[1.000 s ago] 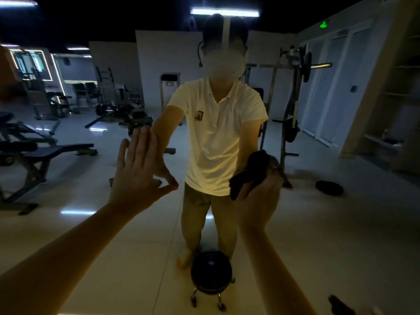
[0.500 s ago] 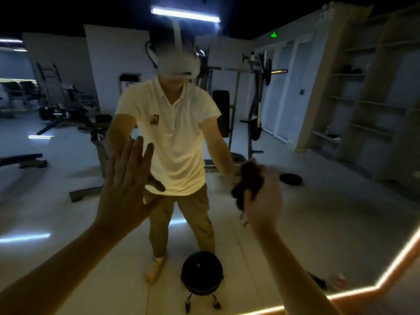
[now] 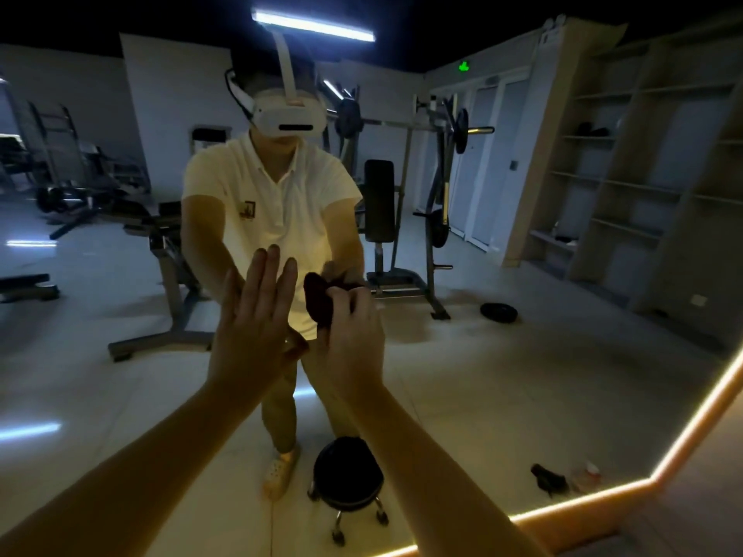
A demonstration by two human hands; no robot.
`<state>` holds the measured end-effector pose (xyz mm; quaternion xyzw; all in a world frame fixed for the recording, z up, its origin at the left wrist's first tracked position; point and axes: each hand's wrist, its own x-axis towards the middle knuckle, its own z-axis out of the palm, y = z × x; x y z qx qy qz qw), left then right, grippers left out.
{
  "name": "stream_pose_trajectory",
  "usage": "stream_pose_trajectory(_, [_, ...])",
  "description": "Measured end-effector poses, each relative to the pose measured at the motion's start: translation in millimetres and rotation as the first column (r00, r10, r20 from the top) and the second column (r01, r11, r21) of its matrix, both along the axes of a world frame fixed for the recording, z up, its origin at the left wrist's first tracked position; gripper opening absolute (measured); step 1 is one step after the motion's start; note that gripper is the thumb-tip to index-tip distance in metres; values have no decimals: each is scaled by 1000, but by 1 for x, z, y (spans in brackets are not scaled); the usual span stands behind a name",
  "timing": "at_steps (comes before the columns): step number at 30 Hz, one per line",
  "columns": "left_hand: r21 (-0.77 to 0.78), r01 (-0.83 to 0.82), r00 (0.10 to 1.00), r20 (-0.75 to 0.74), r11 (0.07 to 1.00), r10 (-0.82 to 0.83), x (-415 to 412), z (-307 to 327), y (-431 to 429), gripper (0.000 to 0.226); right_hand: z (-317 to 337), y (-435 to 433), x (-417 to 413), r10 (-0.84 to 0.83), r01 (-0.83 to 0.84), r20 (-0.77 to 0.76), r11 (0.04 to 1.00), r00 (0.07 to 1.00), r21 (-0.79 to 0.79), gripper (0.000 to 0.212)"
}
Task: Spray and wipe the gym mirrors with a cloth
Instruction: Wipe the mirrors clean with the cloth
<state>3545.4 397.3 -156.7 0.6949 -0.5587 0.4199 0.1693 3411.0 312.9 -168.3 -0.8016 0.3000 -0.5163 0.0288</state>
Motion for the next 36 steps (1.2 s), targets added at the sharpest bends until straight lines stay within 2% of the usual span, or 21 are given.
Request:
stream_pose_trajectory(2, [-2, 17, 1000, -5, 1000, -17, 1, 1, 1, 137, 0, -10, -16, 21, -35, -92, 988, 996, -149, 50])
stream_pose_trajectory(4, [1, 19, 1000, 2, 1000, -19, 0, 2, 2, 135, 8, -28, -41, -35, 11, -111, 977, 993, -212, 46])
stream_pose_trajectory(6, [-3, 17, 1000, 7, 1000, -17, 0, 2, 2, 133, 21, -60, -74, -167, 159, -72, 982, 983, -103, 48])
stream_pose_trajectory(8, [0, 18, 1000, -8, 1000, -18, -1, 1, 2, 129, 33, -97, -111, -304, 301, 27, 951, 952, 73, 52])
stream_pose_trajectory(11, [3, 11, 1000, -29, 1000, -11, -4, 1, 2, 113, 56, -134, -152, -458, 385, 205, 868, 865, 312, 48])
stream_pose_trajectory(14, [18, -37, 999, -17, 999, 37, -7, 0, 0, 106, 66, -130, -142, -496, 407, 219, 844, 840, 350, 49])
stream_pose_trajectory(16, [11, -60, 998, -8, 998, 60, -9, 0, -1, 105, 69, -110, -114, -428, 354, 235, 887, 873, 298, 54])
stream_pose_trajectory(19, [15, -28, 999, -20, 999, 28, -9, 4, 4, 106, 73, -66, -62, -218, 182, 226, 968, 949, 171, 57])
stream_pose_trajectory(21, [0, -4, 999, -40, 1000, 4, -8, 13, 10, 98, 73, -39, -33, -39, 40, 122, 999, 992, -2, 53])
stream_pose_trajectory(23, [-43, -30, 998, -54, 999, 28, -10, 32, 14, 89, 75, -26, -17, 108, -103, 10, 971, 994, -214, 48])
stream_pose_trajectory(25, [-135, -1, 1000, -25, 991, -2, -11, 58, 13, 75, 82, -37, -20, 117, -148, -107, 922, 987, -358, 40])
stream_pose_trajectory(27, [-184, 49, 999, 23, 982, -46, -11, 85, 9, 68, 99, -61, -43, 43, -101, -148, 905, 988, -412, 39])
stream_pose_trajectory(31, [-237, 45, 995, 99, 970, -22, -7, 129, -8, 75, 147, -121, -116, -142, 149, 48, 961, 989, -232, 48])
stream_pose_trajectory(34, [-233, -3, 987, 152, 972, 40, 1, 157, -17, 83, 176, -157, -160, -302, 319, 218, 946, 928, -49, 39])
stream_pose_trajectory(36, [-250, -25, 984, 164, 968, 68, 9, 173, -20, 86, 188, -167, -169, -388, 380, 303, 921, 870, 89, 40])
